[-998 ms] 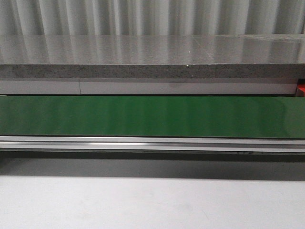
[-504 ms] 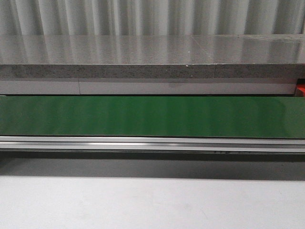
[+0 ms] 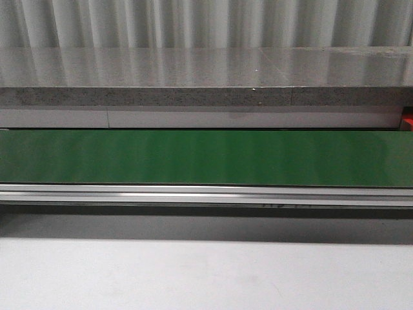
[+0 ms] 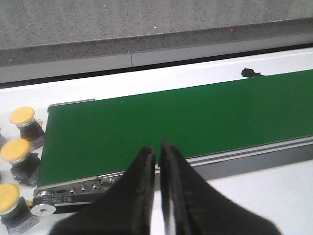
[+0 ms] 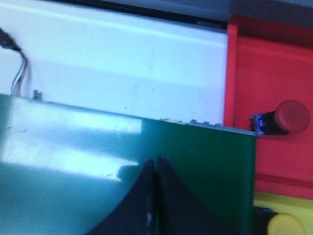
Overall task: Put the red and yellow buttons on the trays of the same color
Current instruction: 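Carry the red button into the red tray and release it, then grasp another yellow button from the pile with the left gripper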
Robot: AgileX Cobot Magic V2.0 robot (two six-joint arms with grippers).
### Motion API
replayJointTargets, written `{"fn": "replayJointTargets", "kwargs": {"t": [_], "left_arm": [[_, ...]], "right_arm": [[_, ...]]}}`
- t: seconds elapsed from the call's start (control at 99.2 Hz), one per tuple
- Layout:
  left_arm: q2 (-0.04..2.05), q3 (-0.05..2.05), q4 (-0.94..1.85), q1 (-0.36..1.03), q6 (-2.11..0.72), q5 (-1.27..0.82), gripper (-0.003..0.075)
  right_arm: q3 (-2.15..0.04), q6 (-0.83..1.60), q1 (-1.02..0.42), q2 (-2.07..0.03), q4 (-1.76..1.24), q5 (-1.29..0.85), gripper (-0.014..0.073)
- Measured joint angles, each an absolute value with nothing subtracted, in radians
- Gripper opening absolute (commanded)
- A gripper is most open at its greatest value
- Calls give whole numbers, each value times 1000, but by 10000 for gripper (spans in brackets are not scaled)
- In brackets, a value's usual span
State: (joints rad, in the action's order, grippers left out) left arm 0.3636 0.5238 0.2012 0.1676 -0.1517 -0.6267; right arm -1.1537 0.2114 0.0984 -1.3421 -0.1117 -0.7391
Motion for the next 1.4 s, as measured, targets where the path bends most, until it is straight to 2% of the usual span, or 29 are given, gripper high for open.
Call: {"fn": "replayJointTargets", "kwargs": {"t": [0.363, 0.625, 0.988, 1.129, 1.311, 1.401], "left_arm": [[364, 524, 201, 168, -152, -627, -6], [364, 524, 201, 168, -152, -627, -6], [364, 524, 201, 168, -152, -617, -6], [364, 524, 197, 168, -152, -614, -6], [441, 551, 123, 168, -98, -614, -2], [515, 595, 70, 168, -43, -614, 59]], "right_arm": [[-851, 211, -16, -973, -114, -721, -67], [-642, 211, -18, -646, -114, -694, -67], [-473, 211, -18, -179, -114, -717, -67], [-459, 211, -18, -90, -114, -724, -67], [-456, 211, -18, -78, -114, -727, -67], [-456, 211, -18, -78, -114, -727, -67]]}}
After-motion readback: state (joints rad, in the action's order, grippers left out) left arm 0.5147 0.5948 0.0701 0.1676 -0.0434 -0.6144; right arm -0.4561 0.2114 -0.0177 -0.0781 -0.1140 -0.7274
